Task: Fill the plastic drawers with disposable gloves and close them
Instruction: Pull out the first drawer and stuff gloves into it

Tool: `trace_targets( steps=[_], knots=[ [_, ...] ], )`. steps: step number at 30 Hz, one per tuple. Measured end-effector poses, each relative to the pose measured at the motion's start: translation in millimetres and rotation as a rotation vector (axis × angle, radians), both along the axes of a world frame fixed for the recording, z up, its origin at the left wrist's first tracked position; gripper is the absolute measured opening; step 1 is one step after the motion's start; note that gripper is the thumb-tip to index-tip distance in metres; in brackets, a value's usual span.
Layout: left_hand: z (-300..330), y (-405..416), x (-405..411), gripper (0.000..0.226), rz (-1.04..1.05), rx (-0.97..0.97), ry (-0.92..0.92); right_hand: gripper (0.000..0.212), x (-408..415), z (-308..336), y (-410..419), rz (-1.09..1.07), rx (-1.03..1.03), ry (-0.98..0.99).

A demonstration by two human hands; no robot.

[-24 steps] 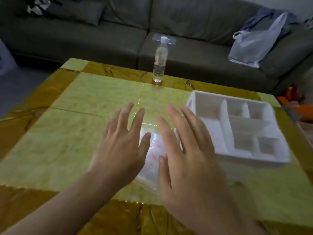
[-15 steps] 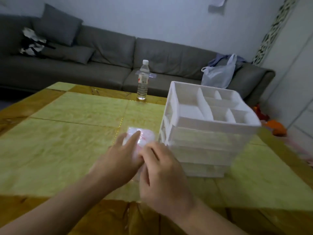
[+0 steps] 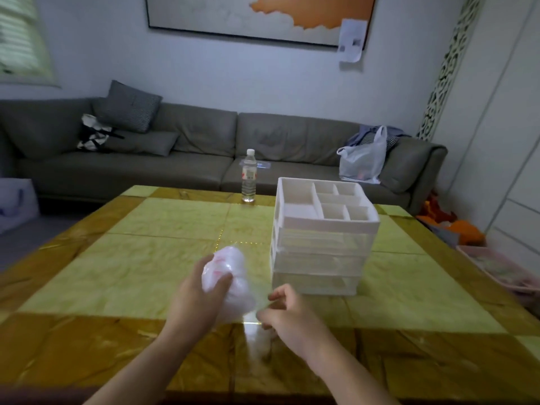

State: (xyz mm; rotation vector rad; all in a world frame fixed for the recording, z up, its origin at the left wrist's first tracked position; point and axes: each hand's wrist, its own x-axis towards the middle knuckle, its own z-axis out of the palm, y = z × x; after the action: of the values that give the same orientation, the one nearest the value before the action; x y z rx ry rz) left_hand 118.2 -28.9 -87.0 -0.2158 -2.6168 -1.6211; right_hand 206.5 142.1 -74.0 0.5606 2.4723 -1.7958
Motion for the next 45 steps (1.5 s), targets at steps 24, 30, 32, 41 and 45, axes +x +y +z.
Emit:
trace_targets(
  steps=[24, 30, 32, 41, 45],
  knots=[
    [19.5, -17.9, -29.1, 0.015, -0.011, -0.19, 0.212, 0.028, -82.5, 0.1, -27.0, 0.01, 0.012, 0.3],
    [25.3, -14.4, -18.6, 0.016, -0.136, -0.051, 0.238, 0.019, -74.6, 5.8, -28.4, 0.143, 0.195, 0.383],
    [25.6, -18.2, -20.1, 0.02, -0.133, -0.028, 0.212, 0.01, -71.1, 7.9, -30.1, 0.206, 0.199, 0.381],
    [33.6, -43.1, -36.2, 0.022, -0.19, 0.078, 0.019, 0.027, -67.5, 10.8, -25.0, 0.154, 0.109, 0.36],
    [46.9, -61.8, -41.0, 0.019, -0.107, 0.237, 0.022, 0.02, -68.7, 20.5, -7.9, -0.055, 0.041, 0.385]
  ],
)
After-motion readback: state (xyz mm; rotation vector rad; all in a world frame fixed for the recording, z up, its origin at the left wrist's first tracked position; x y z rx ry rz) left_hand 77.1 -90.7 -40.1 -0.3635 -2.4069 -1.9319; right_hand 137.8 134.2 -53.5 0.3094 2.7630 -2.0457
